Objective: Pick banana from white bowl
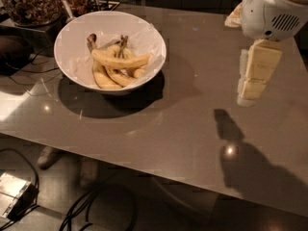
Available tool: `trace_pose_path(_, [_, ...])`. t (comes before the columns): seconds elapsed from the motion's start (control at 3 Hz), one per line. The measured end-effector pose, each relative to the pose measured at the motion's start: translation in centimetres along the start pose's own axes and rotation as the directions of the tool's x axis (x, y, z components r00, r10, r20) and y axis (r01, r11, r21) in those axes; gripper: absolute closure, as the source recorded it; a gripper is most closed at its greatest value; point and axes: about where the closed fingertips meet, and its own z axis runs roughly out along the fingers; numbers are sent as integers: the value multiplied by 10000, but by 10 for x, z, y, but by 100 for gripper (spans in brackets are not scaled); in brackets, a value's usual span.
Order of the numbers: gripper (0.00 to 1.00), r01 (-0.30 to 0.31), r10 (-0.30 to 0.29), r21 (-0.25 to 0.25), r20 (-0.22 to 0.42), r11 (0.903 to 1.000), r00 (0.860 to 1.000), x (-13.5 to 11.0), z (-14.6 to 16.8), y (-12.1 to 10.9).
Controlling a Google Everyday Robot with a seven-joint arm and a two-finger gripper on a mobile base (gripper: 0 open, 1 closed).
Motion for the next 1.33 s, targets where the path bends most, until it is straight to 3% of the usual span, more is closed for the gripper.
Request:
trace_pose_path(0.33, [0, 75, -88, 342, 385, 9994, 9992, -37, 4, -22])
trace_pose_path(1.0, [0, 588, -615, 349, 823, 9977, 9947, -133, 21, -71])
trace_pose_path(1.33, [0, 595, -632, 408, 949, 9974, 9935, -136, 22, -73])
